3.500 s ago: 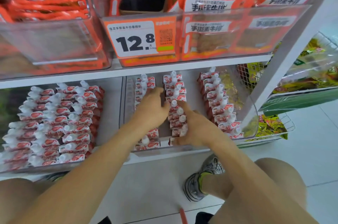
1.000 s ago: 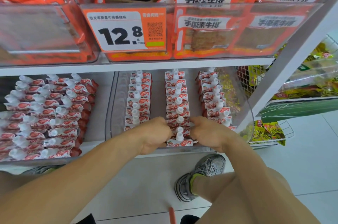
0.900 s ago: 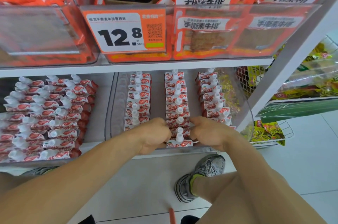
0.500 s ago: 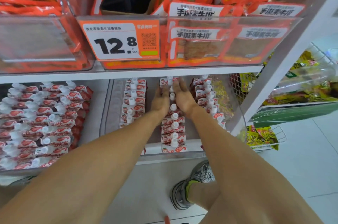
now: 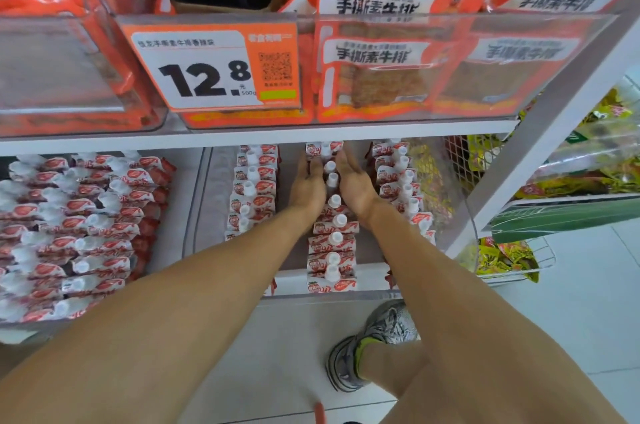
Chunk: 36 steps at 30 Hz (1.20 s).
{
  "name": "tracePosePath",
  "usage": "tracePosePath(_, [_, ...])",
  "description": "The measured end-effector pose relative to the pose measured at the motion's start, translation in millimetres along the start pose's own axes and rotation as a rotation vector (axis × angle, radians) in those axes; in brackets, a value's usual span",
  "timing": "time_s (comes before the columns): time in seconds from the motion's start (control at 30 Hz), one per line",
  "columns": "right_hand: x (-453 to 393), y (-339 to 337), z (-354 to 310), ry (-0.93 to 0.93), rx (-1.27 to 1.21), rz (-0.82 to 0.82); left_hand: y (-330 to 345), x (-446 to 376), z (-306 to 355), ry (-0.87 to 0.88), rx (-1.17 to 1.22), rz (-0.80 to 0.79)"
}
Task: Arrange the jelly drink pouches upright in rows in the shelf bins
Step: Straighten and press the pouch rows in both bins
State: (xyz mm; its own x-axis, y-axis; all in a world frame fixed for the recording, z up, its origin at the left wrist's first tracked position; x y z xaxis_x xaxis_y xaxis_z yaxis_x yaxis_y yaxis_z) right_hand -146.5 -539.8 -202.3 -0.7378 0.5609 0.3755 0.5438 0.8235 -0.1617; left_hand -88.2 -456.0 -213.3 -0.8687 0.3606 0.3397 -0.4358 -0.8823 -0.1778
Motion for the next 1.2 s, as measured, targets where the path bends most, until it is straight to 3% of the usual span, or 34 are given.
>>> tracePosePath(0.2, [15, -2, -8, 0.002, 0.011, 0.034, -2, 13, 11, 0.018, -0.074, -0.048])
tracePosePath(0.33, [41, -16, -12, 0.000, 0.137, 0.053, -26, 43, 20, -0.050, -0.321, -0.021])
tracePosePath(0.43, [78, -23, -6, 0.000, 0.282, -0.057, -42, 84, 7, -0.188, -0.365, -0.220])
tracePosePath(0.53, [112, -26, 22, 0.176, 0.313, -0.218, -45, 118, -17, -0.464, -0.273, -0.429])
tracePosePath(0.6, [121, -23, 32, 0.240, 0.274, -0.259, -38, 122, -26, -0.499, -0.238, -0.482])
tracePosePath(1.03, [105, -23, 40, 0.289, 0.373, -0.289, -28, 119, -20, -0.407, -0.307, -0.468])
tracePosePath(1.13, [86, -23, -3, 0.044, 0.415, -0.106, -28, 91, 7, -0.205, -0.321, -0.244])
tracePosePath(1.2, [67, -22, -12, 0.015, 0.286, 0.025, -26, 64, 20, -0.114, -0.268, -0.079])
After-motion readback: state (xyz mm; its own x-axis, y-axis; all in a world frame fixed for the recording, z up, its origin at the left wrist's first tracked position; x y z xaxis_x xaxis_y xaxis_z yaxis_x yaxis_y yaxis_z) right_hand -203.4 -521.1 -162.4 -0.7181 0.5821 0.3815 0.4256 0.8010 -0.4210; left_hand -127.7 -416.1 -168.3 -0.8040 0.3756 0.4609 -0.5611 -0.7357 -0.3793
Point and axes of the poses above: each hand's wrist, its own x-axis away from the middle knuckle, its own y-axis out of the palm, z = x × y, the point moved 9 cm from there along -x, towards the middle knuckle, and after that the axes turned 3 degrees about z, right-handed, at the moved point
